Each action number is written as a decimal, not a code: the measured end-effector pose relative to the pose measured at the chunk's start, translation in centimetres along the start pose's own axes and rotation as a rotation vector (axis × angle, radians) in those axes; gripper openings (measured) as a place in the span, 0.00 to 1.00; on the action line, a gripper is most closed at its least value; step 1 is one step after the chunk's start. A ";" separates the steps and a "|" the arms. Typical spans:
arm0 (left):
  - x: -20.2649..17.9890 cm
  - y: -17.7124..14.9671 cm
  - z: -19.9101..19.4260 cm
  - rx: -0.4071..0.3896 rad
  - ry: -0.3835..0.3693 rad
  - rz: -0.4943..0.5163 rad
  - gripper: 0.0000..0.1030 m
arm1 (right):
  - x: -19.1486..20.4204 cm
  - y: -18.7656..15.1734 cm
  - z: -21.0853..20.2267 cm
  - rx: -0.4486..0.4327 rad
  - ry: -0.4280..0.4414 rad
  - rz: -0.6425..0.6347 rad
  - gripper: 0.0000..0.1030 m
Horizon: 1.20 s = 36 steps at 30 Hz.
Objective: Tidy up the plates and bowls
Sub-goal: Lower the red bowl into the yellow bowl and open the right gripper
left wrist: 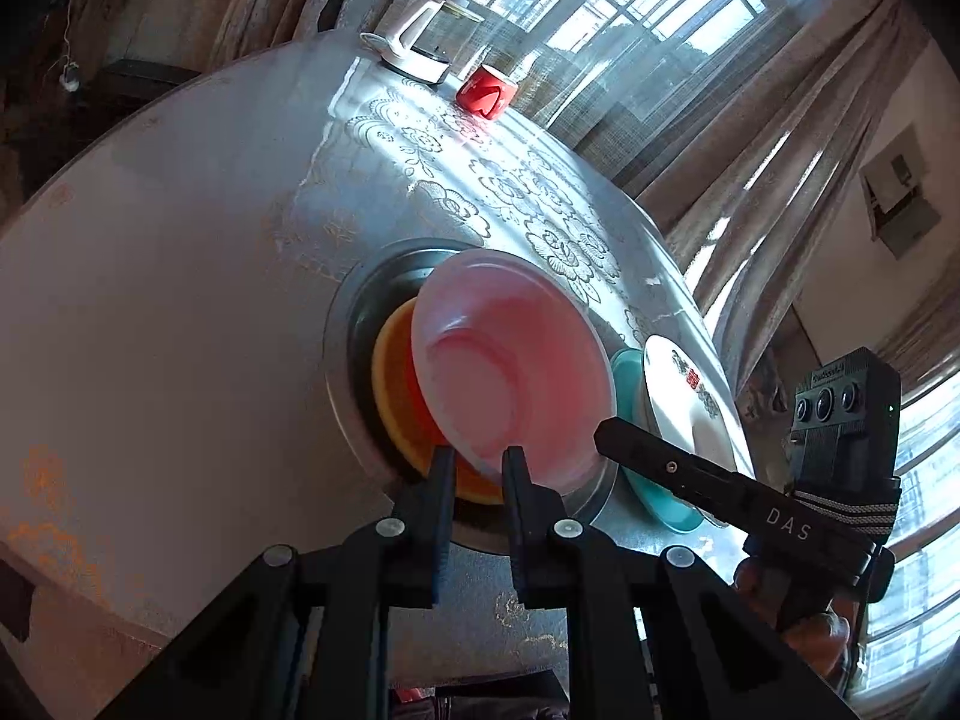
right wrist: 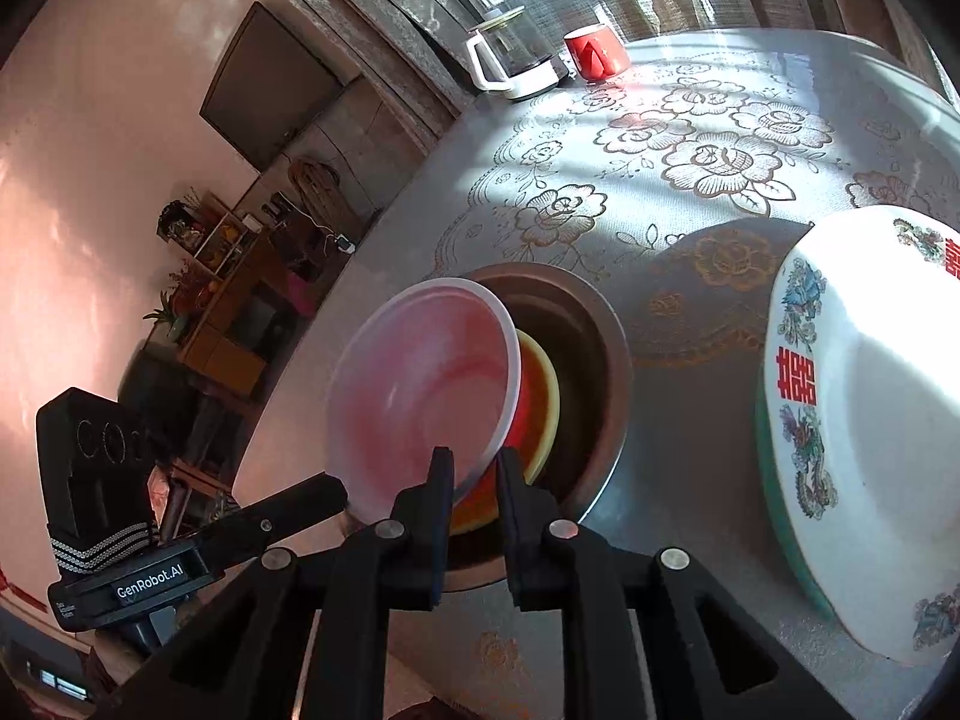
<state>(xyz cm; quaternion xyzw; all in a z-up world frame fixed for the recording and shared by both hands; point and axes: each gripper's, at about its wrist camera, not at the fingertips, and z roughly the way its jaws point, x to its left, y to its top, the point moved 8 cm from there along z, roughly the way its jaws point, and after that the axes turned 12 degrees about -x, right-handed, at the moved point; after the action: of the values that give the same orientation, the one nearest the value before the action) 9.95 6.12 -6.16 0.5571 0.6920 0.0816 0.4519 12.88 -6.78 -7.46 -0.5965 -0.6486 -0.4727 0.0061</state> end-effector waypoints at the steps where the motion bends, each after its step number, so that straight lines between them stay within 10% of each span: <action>1: 0.1 0.0 0.0 0.000 0.003 0.004 0.15 | -0.1 0.0 0.2 0.005 0.003 0.004 0.15; 36: 0.9 0.0 1.1 -0.037 0.073 0.119 0.15 | -0.6 0.4 2.8 0.043 -0.190 -0.223 0.16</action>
<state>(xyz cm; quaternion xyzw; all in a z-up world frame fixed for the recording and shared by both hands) 10.74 6.40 -7.29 0.5855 0.6720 0.1412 0.4308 14.90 -5.54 -9.14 -0.5623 -0.7187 -0.3979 -0.0951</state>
